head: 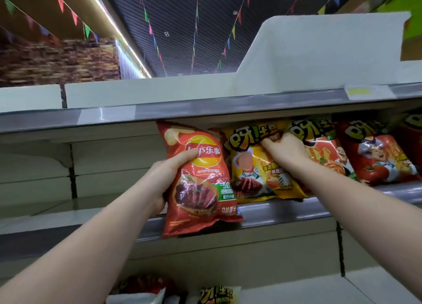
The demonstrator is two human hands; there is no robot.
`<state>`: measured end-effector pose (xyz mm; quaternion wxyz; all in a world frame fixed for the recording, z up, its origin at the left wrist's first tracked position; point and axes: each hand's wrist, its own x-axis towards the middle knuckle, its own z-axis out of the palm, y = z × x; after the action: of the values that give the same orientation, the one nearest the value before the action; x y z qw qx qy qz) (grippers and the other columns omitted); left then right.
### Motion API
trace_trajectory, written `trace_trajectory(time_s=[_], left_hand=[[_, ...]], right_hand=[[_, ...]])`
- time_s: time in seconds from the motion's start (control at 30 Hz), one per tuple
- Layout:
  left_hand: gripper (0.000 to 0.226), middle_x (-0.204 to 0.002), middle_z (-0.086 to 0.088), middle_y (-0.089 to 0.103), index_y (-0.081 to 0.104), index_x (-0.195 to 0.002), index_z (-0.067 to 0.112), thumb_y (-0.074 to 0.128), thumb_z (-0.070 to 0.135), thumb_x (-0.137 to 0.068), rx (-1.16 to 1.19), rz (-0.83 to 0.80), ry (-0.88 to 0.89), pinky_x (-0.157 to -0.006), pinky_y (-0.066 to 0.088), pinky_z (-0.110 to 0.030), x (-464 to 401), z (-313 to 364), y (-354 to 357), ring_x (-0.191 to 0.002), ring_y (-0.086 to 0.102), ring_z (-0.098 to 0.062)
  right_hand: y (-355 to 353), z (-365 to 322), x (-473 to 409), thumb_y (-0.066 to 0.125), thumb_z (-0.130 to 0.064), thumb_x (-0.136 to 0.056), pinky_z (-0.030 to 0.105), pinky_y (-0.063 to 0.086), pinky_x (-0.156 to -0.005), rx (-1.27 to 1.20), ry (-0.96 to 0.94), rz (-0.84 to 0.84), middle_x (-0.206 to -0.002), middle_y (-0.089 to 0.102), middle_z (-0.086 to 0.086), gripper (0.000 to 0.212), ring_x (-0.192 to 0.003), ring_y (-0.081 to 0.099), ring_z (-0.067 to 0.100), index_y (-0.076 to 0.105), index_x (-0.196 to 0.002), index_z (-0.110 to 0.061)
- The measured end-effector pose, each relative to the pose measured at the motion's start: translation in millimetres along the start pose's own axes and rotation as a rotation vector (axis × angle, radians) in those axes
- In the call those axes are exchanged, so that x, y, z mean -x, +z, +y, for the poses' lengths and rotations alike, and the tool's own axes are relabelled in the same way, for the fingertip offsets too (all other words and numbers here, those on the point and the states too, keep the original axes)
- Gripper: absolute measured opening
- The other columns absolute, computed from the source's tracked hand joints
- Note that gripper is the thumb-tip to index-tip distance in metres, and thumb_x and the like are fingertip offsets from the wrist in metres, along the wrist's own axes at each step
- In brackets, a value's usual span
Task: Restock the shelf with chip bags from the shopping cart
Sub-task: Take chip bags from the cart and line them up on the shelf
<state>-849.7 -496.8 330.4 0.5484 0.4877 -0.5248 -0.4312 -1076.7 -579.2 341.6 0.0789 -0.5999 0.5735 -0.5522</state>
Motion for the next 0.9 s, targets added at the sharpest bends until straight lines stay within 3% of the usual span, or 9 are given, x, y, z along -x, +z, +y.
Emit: trace_trajectory(time_s=[0.1,0.27,0.47,0.57,0.63,0.73,0.83,0.9], left_hand=[[0.055,-0.087,-0.010,0.075,0.062,-0.110,0.011,0.075,0.043,-0.067,-0.007,-0.033,0.007,-0.070,0.056,-0.037,-6,-2,-2,-0.073,0.072,-0.026],[0.054,-0.086,-0.008,0.075,0.061,-0.110,0.012,0.075,0.043,-0.068,0.007,-0.072,0.014,-0.070,0.056,-0.037,-11,-3,-7,-0.073,0.072,-0.025],[0.055,-0.086,-0.009,0.075,0.060,-0.113,0.012,0.076,0.041,-0.069,0.057,-0.068,0.012,-0.067,0.057,-0.037,-18,-5,-15,-0.072,0.073,-0.025],[0.057,-0.088,-0.010,0.075,0.059,-0.113,0.012,0.077,0.041,-0.069,0.078,-0.052,-0.005,-0.069,0.057,-0.039,-25,-6,-18,-0.075,0.072,-0.026],[0.059,-0.090,-0.011,0.075,0.060,-0.115,0.012,0.078,0.042,-0.068,0.096,-0.056,-0.015,-0.072,0.057,-0.040,-32,-8,-20,-0.078,0.072,-0.027],[0.059,-0.095,-0.012,0.074,0.061,-0.115,0.012,0.078,0.043,-0.068,0.120,-0.064,-0.038,-0.073,0.057,-0.041,-41,-10,-23,-0.083,0.071,-0.029],[0.044,-0.088,-0.012,0.074,0.065,-0.104,0.012,0.073,0.043,-0.074,0.125,-0.071,-0.081,-0.067,0.057,-0.037,-47,-8,-29,-0.074,0.070,-0.026],[0.042,-0.084,-0.011,0.073,0.066,-0.101,0.011,0.072,0.044,-0.075,0.115,-0.083,-0.103,-0.065,0.056,-0.036,-53,-7,-33,-0.069,0.070,-0.025]], right_hand=[[-1,0,-3,0.054,-0.034,-0.092,0.034,0.041,-0.086,-0.010,0.030,-0.057,-0.121,0.056,0.021,0.045,-0.110,0.053,0.036,0.050,-0.122,0.000],[3,-1,0,0.057,-0.031,-0.092,0.032,0.039,-0.073,0.091,0.027,-0.002,-0.120,0.054,0.019,0.045,-0.103,0.054,0.033,0.046,-0.121,0.000],[0,-15,17,0.055,-0.022,-0.091,0.042,0.035,-0.100,0.528,-0.327,0.180,-0.128,0.046,0.023,0.047,-0.122,0.040,0.037,0.045,-0.130,0.002],[8,-30,38,0.052,-0.019,-0.092,0.034,0.034,-0.096,0.425,-0.543,0.114,-0.123,0.056,0.016,0.037,-0.119,0.045,0.030,0.056,-0.126,-0.005],[20,-45,57,0.050,-0.023,-0.094,0.024,0.035,-0.089,0.287,-0.557,-0.035,-0.121,0.062,0.006,0.032,-0.115,0.052,0.022,0.060,-0.123,-0.013],[47,-57,70,0.047,-0.035,-0.096,0.016,0.033,-0.080,0.152,-0.437,-0.197,-0.126,0.060,0.000,0.038,-0.114,0.053,0.017,0.053,-0.129,-0.020],[70,-57,65,0.047,-0.045,-0.093,0.032,0.043,-0.097,-0.136,-0.109,-0.378,-0.125,0.057,0.004,0.054,-0.111,0.057,0.023,0.036,-0.141,-0.021],[80,-57,62,0.054,-0.042,-0.091,0.041,0.052,-0.089,-0.430,0.140,-0.508,-0.112,0.061,0.005,0.060,-0.098,0.064,0.025,0.033,-0.141,-0.017]])
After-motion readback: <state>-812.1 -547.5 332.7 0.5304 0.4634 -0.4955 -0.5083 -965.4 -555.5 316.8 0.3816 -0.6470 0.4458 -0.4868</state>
